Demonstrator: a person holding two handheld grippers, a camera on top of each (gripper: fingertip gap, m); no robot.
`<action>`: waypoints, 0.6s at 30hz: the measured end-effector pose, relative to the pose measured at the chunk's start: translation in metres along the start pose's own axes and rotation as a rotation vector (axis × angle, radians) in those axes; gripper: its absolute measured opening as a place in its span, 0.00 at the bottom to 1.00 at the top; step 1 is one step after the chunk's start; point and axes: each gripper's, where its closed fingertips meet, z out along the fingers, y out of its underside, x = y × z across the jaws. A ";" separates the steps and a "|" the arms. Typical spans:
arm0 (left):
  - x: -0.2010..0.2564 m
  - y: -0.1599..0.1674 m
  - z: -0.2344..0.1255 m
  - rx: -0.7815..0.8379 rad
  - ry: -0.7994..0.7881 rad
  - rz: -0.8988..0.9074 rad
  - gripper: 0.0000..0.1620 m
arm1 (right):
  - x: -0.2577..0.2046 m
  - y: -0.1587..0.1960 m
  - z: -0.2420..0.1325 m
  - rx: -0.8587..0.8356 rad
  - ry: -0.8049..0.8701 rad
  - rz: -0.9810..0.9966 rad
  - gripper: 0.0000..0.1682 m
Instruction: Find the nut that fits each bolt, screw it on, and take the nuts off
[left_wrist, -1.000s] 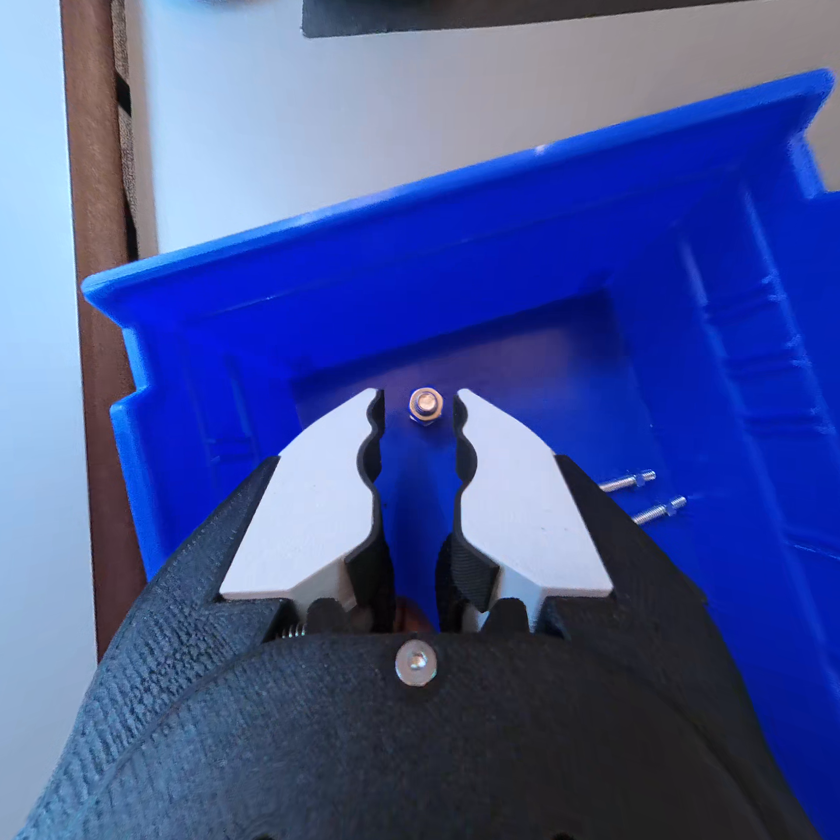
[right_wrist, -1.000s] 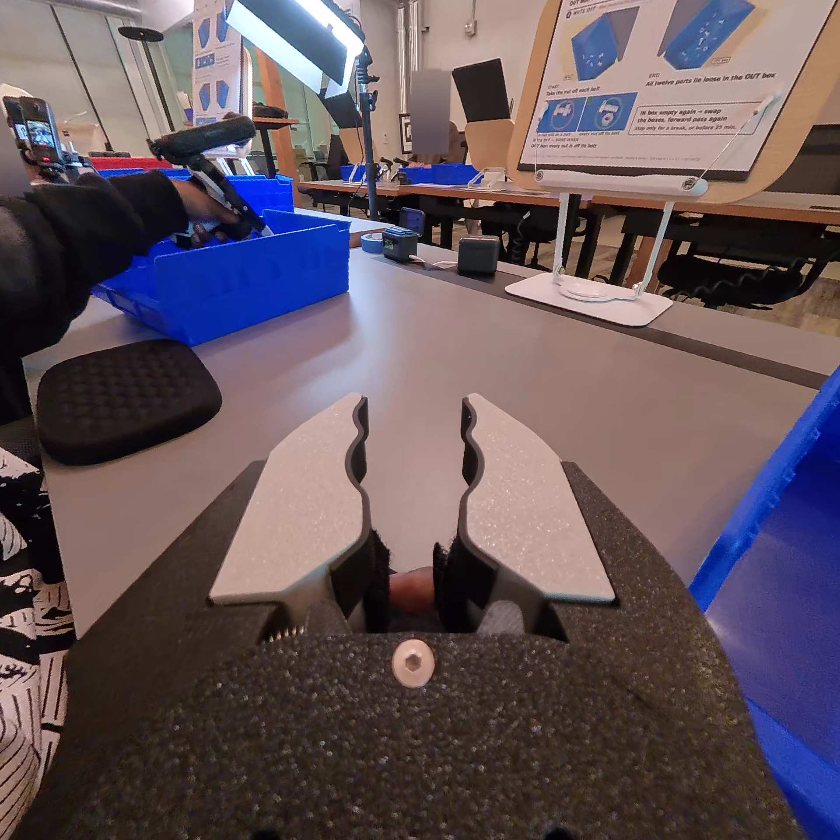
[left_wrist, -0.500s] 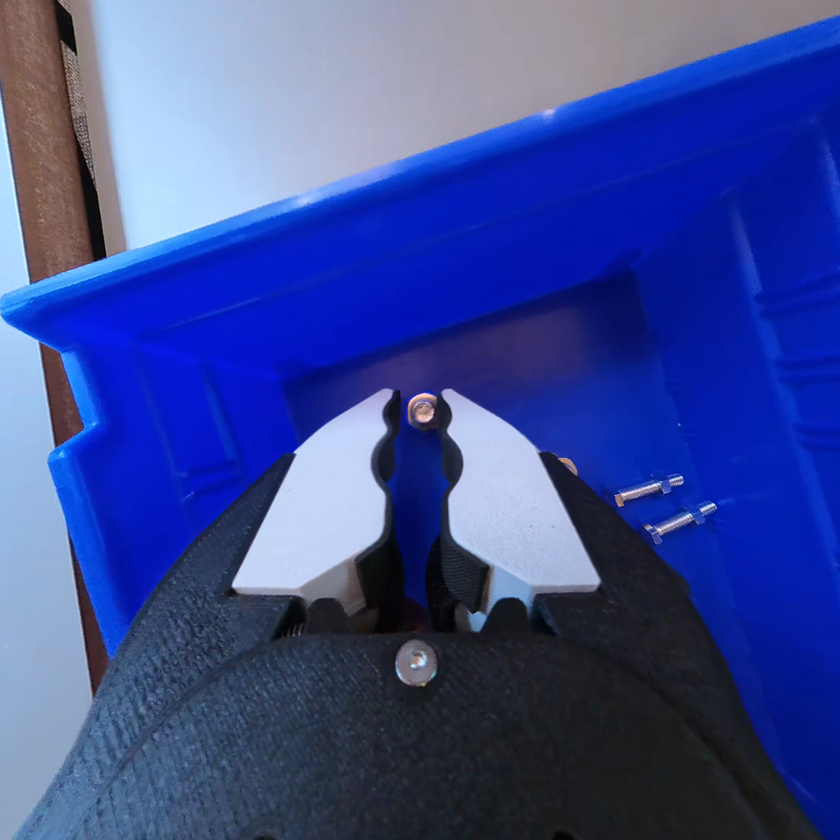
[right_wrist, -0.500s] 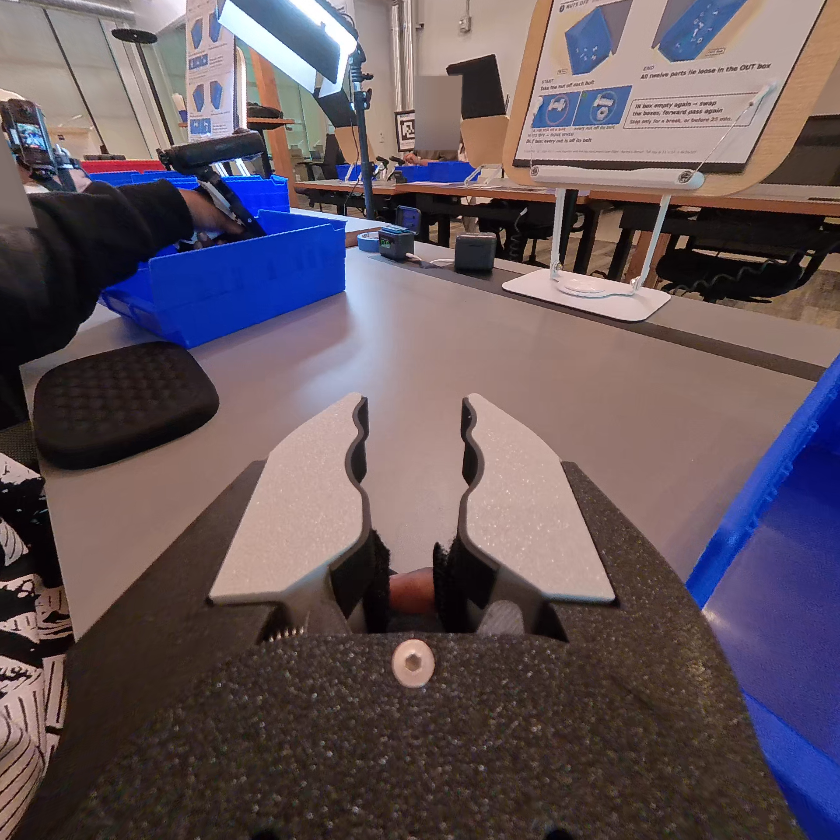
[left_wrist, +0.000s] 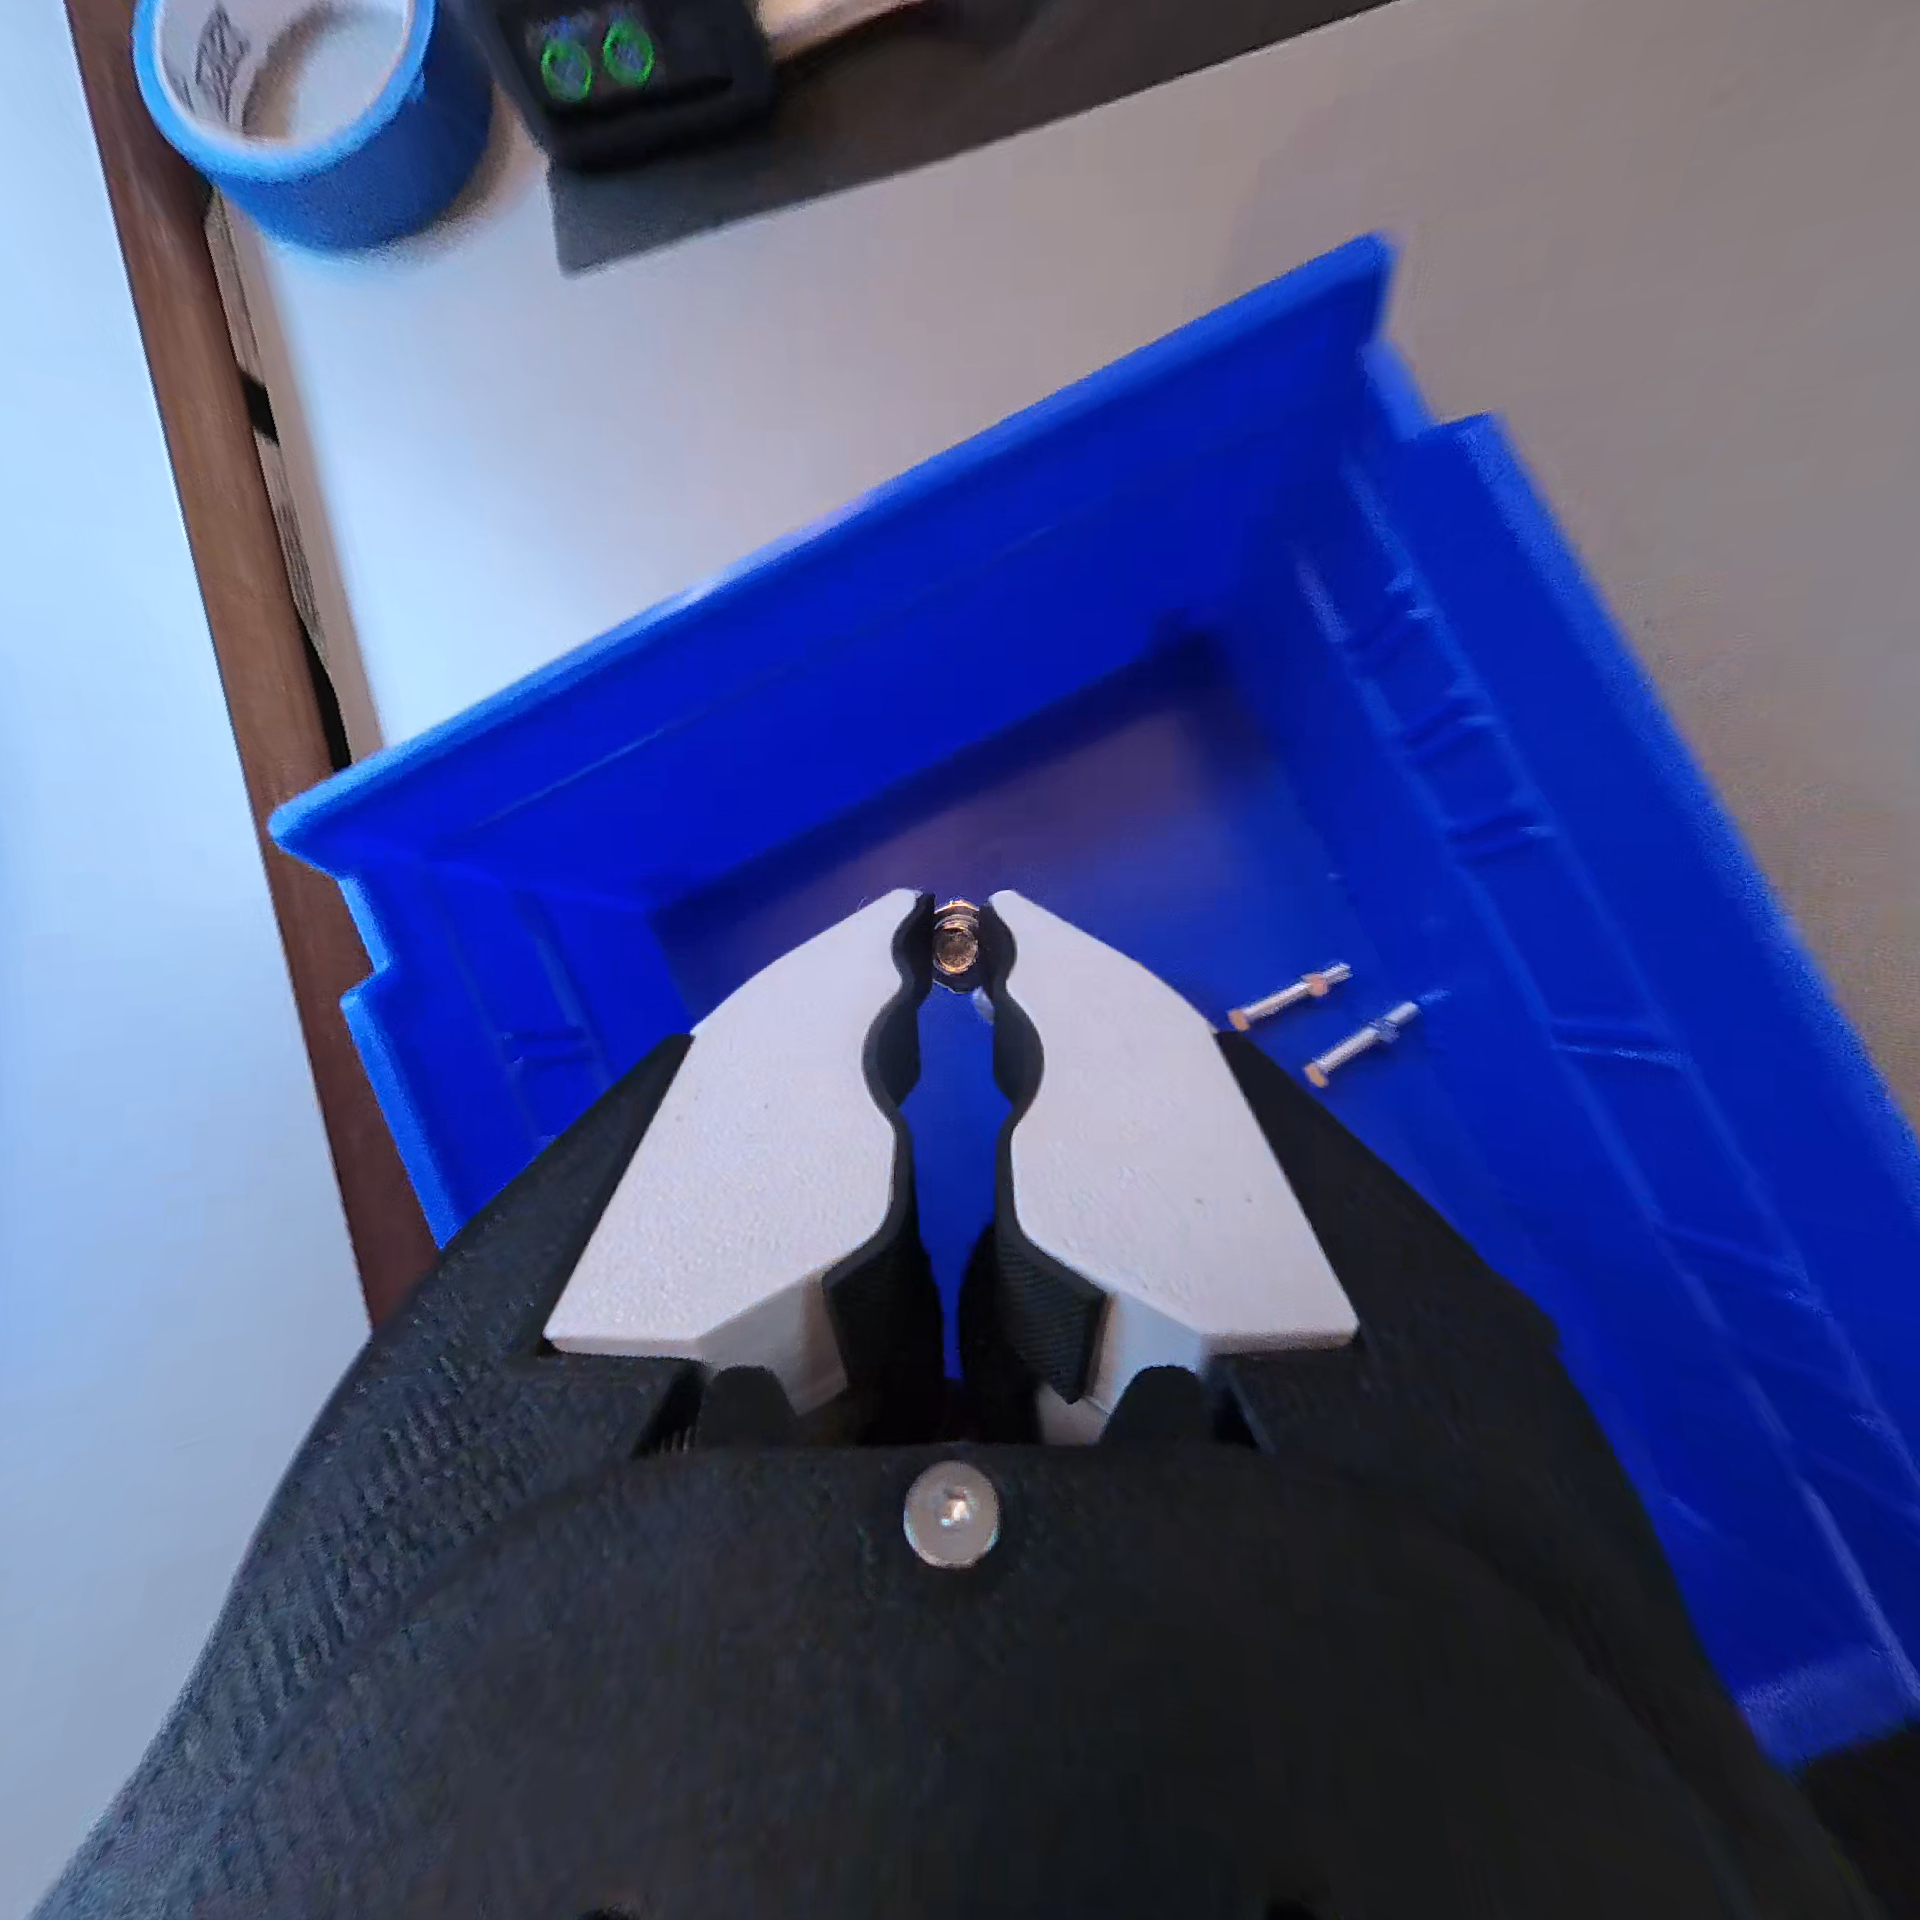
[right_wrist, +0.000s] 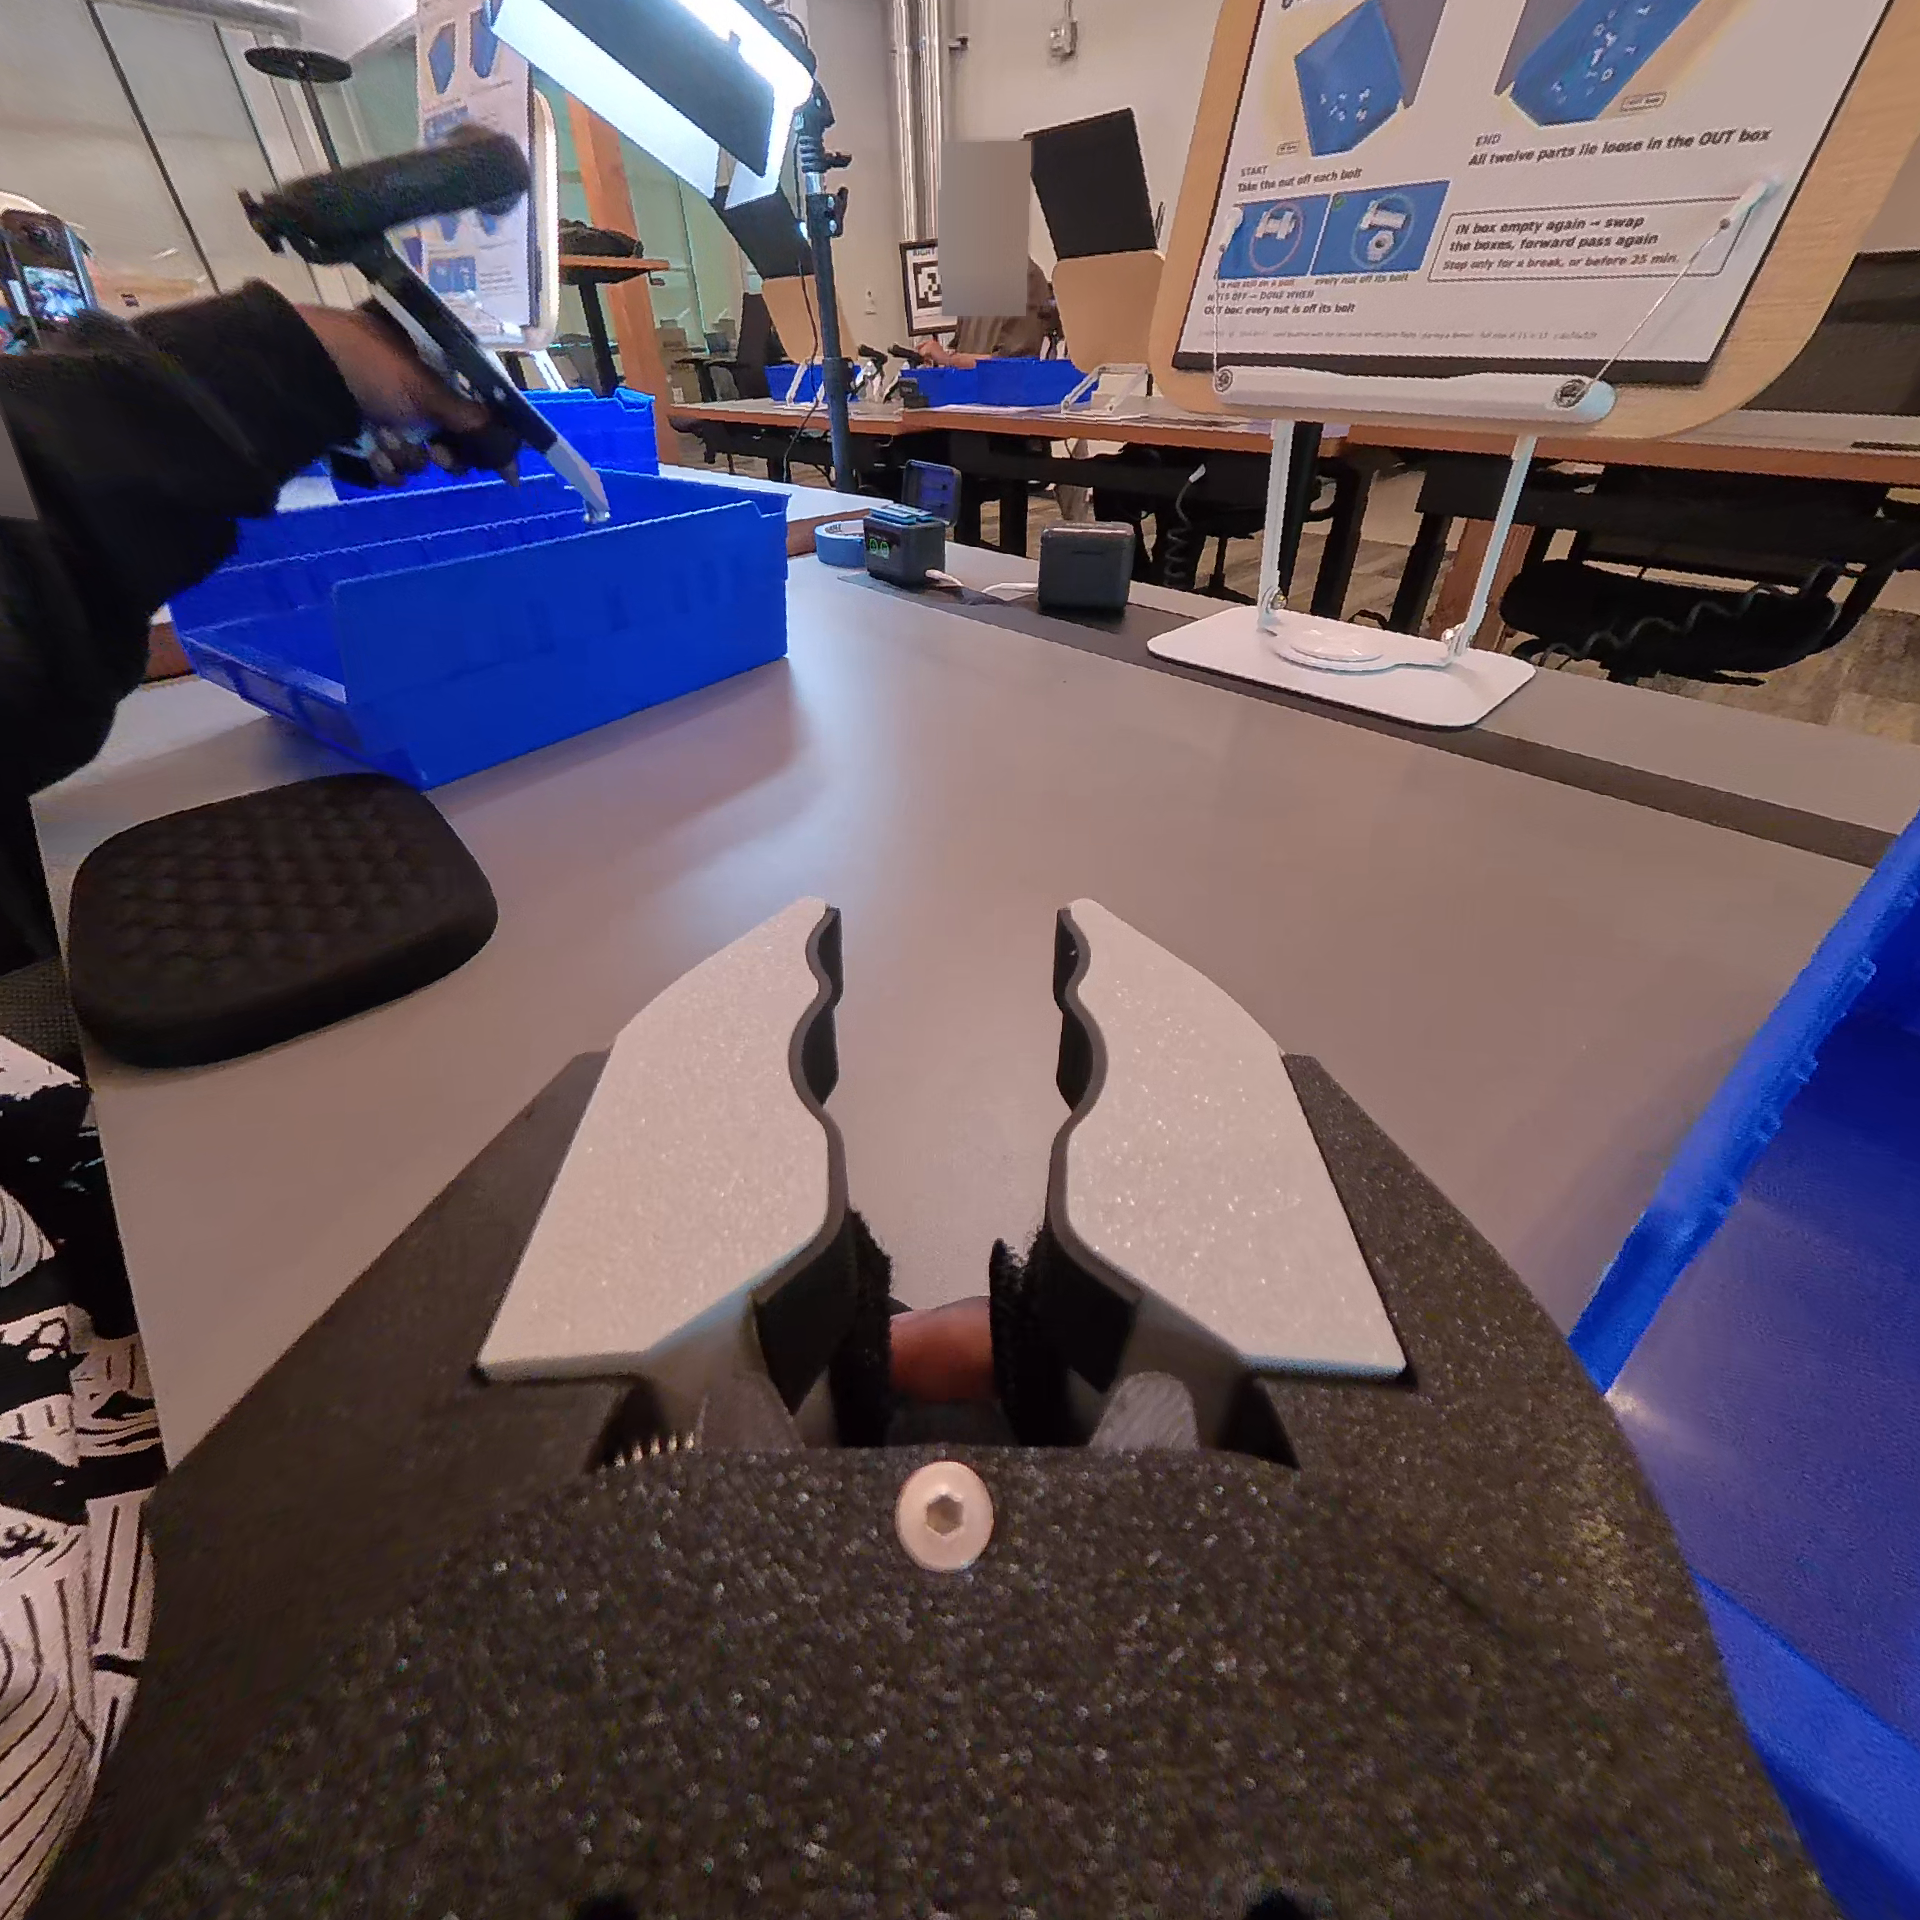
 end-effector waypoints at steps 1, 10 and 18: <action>0.006 -0.005 -0.008 0.011 0.006 0.028 0.05 | 0.000 0.000 0.000 -0.001 0.000 -0.001 0.23; 0.119 -0.045 -0.079 0.165 0.202 0.326 0.05 | 0.000 0.000 0.000 -0.003 0.000 -0.001 0.23; 0.274 -0.008 -0.093 0.155 0.464 0.659 0.05 | 0.000 0.000 0.000 0.004 -0.002 0.002 0.23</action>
